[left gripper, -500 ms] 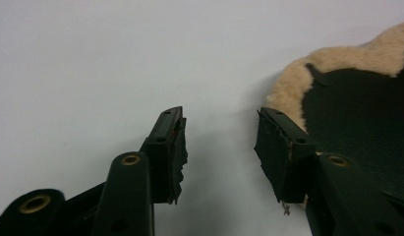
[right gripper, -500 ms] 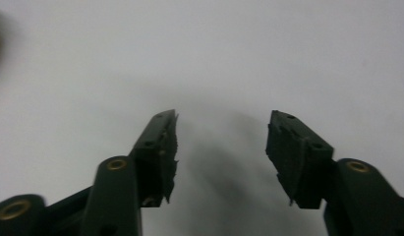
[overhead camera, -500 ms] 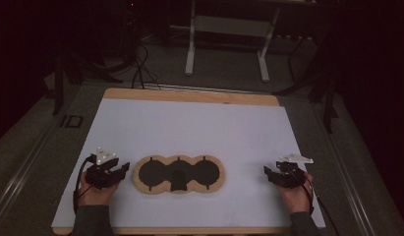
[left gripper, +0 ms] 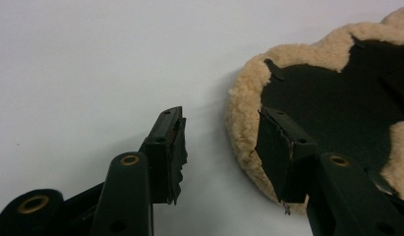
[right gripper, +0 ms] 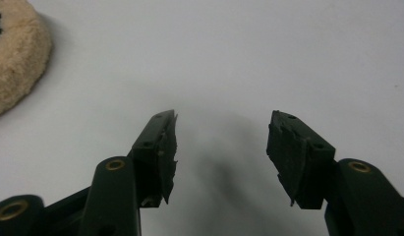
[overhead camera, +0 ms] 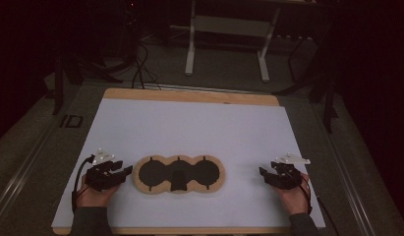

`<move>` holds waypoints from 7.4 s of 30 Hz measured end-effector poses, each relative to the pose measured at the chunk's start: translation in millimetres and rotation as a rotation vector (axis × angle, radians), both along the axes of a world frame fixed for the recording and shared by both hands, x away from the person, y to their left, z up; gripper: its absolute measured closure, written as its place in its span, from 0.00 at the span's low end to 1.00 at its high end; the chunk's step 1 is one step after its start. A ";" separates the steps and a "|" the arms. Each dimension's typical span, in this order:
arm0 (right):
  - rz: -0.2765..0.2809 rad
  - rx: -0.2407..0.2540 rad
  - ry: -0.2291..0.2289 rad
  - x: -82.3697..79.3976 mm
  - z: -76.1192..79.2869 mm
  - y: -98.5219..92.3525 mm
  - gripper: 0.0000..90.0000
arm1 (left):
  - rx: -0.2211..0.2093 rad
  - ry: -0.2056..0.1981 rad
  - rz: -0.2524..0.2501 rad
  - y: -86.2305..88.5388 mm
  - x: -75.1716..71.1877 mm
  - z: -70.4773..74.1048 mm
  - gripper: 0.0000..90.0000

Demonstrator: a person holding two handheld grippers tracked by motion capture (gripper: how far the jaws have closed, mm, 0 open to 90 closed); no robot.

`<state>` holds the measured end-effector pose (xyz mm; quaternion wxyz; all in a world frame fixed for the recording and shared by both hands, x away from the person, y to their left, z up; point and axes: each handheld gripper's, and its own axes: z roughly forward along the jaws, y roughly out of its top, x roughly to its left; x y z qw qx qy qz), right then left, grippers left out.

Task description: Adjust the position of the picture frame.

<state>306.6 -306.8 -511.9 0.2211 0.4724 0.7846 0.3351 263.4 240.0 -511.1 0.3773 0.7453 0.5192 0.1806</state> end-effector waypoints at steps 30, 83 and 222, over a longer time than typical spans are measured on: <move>0.143 0.074 0.022 -9.2 1.8 51.2 0.91 | 0.038 0.066 -0.082 -5.6 -4.0 -12.1 1.00; 0.393 0.013 0.167 -25.0 -17.1 105.7 0.93 | 0.077 0.109 -0.103 -13.3 2.5 -18.2 1.00; 0.271 0.078 0.107 -8.8 -11.1 74.0 0.92 | -0.027 -0.051 -0.055 -46.7 40.5 -0.1 0.79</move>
